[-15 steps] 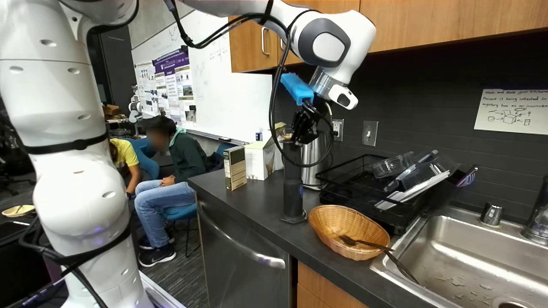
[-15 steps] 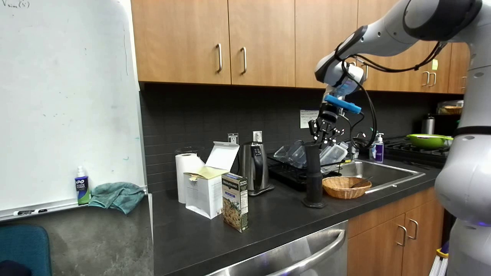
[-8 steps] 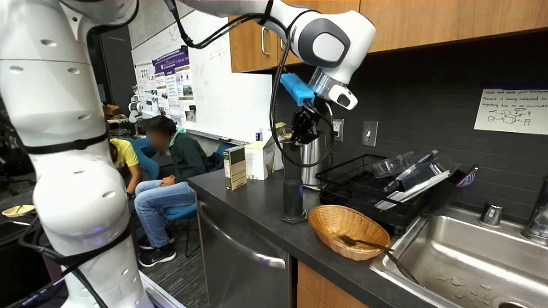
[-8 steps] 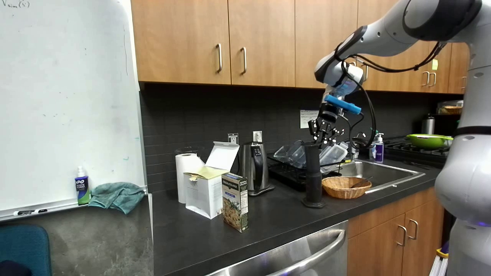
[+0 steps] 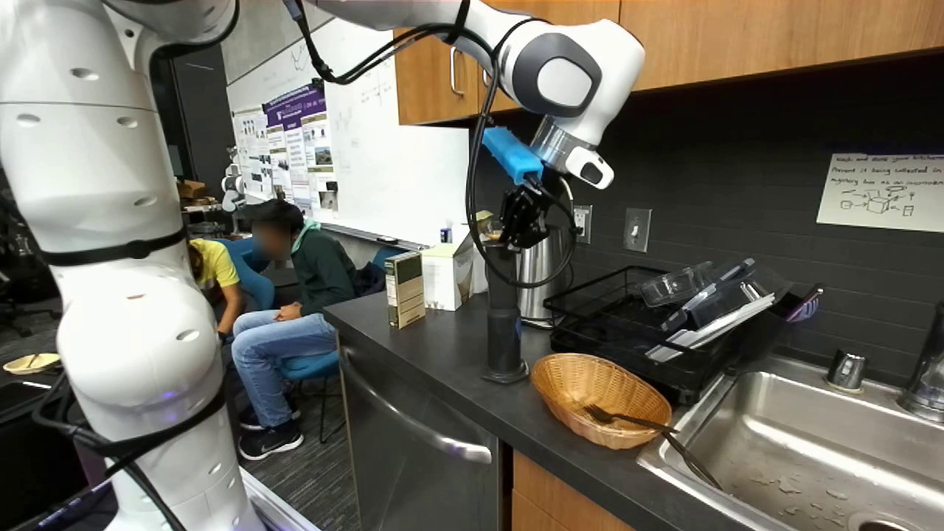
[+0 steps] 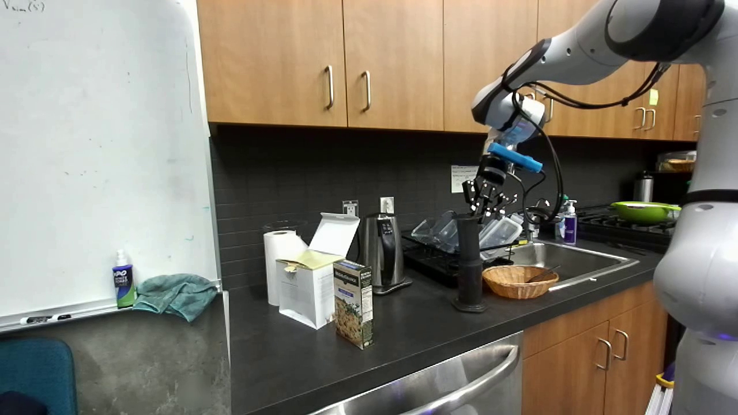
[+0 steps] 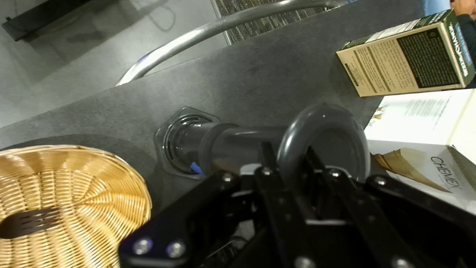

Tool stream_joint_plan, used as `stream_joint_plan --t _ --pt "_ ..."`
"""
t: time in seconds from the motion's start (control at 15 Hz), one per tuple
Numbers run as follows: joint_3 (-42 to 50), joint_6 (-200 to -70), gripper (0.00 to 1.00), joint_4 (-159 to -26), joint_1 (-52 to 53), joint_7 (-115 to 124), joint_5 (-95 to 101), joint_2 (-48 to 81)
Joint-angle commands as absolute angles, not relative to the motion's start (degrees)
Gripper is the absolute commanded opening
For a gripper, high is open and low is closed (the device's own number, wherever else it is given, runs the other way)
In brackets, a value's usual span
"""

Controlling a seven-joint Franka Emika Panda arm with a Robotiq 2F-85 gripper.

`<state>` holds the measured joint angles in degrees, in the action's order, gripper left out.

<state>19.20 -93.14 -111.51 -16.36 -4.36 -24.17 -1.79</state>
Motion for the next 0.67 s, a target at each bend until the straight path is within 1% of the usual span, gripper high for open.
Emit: stream_joint_plan --t 0.0,0.6 --pt "18.64 -93.36 0.05 -111.61 -16.64 -5.77 -24.29 -1.53" --pt "18.6 -93.85 0.05 -112.15 -16.6 -7.89 -24.41 -1.59"
